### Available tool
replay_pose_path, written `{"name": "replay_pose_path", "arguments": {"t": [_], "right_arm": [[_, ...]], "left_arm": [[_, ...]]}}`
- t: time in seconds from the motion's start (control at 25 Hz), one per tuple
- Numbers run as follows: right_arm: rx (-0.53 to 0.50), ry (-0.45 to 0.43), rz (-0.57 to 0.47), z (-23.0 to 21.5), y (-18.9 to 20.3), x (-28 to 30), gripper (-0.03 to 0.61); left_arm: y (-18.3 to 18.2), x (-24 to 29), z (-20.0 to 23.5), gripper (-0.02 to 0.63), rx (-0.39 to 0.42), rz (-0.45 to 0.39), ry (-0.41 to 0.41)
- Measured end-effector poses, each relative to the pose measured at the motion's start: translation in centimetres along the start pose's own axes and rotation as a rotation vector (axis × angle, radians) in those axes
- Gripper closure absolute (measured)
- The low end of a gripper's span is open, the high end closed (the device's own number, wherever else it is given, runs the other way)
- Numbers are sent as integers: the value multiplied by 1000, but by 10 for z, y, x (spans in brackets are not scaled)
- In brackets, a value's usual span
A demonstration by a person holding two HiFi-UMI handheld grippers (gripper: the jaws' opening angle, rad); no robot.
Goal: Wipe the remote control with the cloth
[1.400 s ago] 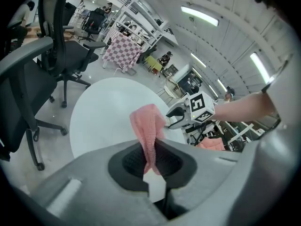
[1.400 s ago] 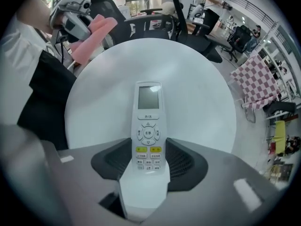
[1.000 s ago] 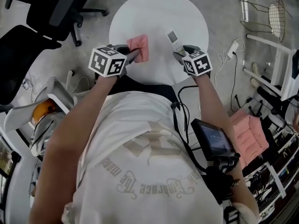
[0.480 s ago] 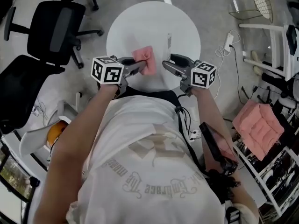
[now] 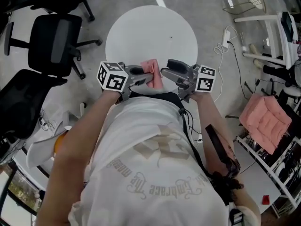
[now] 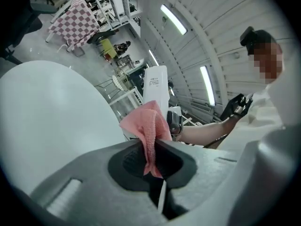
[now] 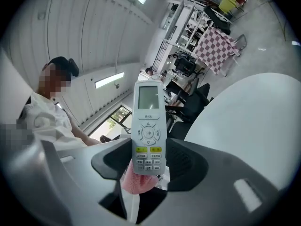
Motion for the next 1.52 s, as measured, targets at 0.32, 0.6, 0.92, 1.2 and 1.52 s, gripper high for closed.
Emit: {"name": "replay_pose_path", "arguments": {"t": [0.32, 0.6, 0.92, 1.2, 1.52], "right_arm": [[2, -33, 47, 12, 14, -2, 345], [-10, -26, 111, 15, 32, -5, 345], [-44, -33, 193, 17, 40, 1, 345], [-93, -12, 226, 16, 41, 1, 345], [-100, -11, 201, 16, 43, 0, 347]], "left_arm": [[-15, 0, -3, 594, 24, -75, -49], [-36, -4, -11, 594, 50, -111, -34], [-76, -22, -10, 594, 49, -215, -20], [-104, -30, -15, 594, 92, -230, 16], [-86, -16, -12, 594, 92, -146, -5]]}}
Point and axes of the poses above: the fingertips, and each gripper's own axes: x forward along the fingers, z to its left, y out of its underside, the point moved 5 cm from there along -x, backward along the fingers
